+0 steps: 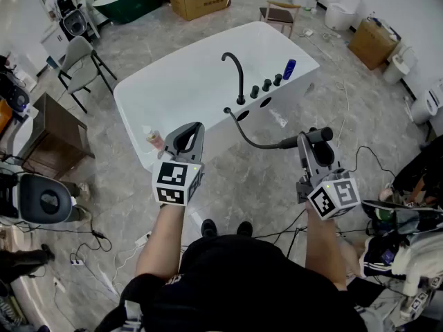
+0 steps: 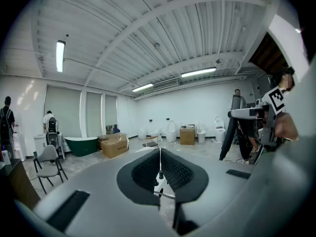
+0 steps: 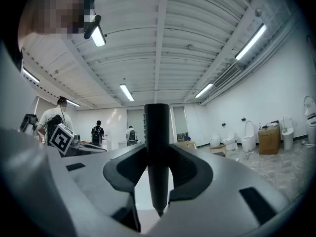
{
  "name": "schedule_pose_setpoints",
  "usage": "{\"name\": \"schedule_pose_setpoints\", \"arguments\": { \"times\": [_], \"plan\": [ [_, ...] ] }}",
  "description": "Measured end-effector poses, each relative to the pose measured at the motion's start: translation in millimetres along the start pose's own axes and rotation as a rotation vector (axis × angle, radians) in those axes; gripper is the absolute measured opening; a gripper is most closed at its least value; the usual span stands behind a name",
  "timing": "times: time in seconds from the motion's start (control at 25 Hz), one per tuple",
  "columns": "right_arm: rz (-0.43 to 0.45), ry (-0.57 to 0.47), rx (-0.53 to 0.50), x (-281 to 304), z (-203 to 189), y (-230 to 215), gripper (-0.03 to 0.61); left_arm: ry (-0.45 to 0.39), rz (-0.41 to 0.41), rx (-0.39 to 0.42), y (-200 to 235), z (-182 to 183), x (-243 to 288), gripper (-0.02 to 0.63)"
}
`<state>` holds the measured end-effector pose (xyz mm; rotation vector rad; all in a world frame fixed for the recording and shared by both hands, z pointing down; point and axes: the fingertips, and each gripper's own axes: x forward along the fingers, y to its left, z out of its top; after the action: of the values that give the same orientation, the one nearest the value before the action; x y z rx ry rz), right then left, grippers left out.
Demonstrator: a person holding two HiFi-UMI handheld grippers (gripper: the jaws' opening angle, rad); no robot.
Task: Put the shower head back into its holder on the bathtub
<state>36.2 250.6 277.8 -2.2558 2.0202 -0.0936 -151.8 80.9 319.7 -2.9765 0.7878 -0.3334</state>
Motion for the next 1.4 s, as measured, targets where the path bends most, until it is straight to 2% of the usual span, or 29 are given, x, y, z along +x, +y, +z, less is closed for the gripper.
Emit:
{"name": "schedule_pose_setpoints", "arguments": {
  "times": [0.4,0.6,0.8,1.12,1.4],
  "plan": [
    [0.004,0.042,-0.021,5,-21,3,0.146,0.021,-0.018,0.005,-13,0,11,0.020],
    [0.036,0.065,-0.021,5,-37,3,0.146,0.025,-0.018,0.007,-20,5,17,0.020],
    [0.011,0.054,-0.017,-7,-24,-15,0.146,0.031,-0.027,0.019,-34,6,26,0.020],
    [0.077,-0.018,-0.054,-10,19,-40,0.146,0.056,-0.022,0.028,-71,3,39,0.020],
    [0.118,-0.013,-0.031,-8,20,-55,0.146,0.104,-0.044,0.004,-97,-15,50,0.020]
  ]
}}
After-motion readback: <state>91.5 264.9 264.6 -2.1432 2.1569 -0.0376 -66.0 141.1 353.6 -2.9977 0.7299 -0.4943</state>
